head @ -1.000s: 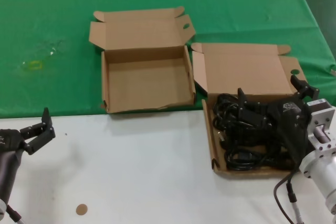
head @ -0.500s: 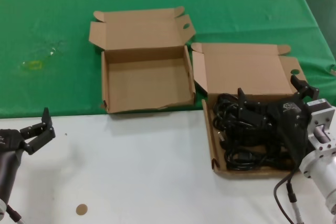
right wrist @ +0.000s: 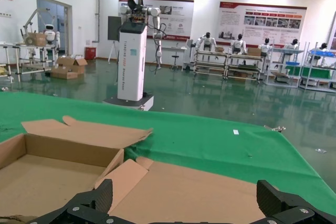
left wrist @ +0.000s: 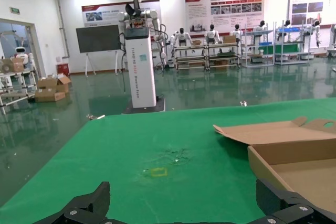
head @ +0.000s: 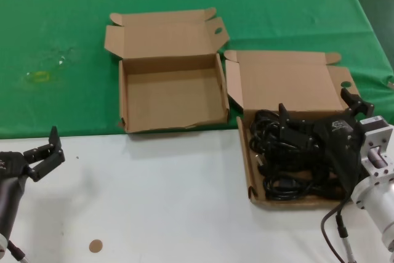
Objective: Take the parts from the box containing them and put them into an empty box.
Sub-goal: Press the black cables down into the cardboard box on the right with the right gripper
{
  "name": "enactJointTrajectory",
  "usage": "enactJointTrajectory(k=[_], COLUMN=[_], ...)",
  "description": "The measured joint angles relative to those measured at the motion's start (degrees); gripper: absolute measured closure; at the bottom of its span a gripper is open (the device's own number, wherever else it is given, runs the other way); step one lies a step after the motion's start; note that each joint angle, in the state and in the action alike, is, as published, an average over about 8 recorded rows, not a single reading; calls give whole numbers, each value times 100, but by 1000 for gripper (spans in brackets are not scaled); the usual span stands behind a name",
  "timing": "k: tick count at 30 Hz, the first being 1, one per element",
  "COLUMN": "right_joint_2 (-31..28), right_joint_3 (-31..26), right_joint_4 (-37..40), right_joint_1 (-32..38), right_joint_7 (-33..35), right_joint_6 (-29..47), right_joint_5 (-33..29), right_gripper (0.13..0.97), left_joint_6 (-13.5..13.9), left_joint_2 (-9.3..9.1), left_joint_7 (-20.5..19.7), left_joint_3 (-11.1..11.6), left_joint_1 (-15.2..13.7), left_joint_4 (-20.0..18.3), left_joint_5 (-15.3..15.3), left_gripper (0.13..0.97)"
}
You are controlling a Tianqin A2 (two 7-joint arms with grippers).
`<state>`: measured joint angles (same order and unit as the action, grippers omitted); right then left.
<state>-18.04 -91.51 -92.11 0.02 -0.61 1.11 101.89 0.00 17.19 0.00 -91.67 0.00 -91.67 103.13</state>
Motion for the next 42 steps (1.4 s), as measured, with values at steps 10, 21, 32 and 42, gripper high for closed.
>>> enactJointTrajectory(k=[10, 21, 32, 42], right_joint_2=[0, 0, -7, -162], right_joint_3=[0, 0, -8, -168], right_joint_4=[0, 0, 0, -35], right_joint_1=[0, 0, 0, 0], right_joint_7=[0, 0, -3, -73], right_joint_6=[0, 0, -9, -172], right_joint_5=[0, 0, 4, 102], right_gripper=[129, 129, 129, 129], left_joint_6=[0, 0, 0, 0], left_joint_2=[0, 0, 0, 0], left_joint_7=[-2, -1, -1, -1], left_joint_3=[0, 0, 0, 0], left_joint_1=[0, 0, 0, 0], left_joint_4=[0, 0, 0, 0], left_joint_5=[0, 0, 0, 0], left_gripper=[135, 201, 321, 546])
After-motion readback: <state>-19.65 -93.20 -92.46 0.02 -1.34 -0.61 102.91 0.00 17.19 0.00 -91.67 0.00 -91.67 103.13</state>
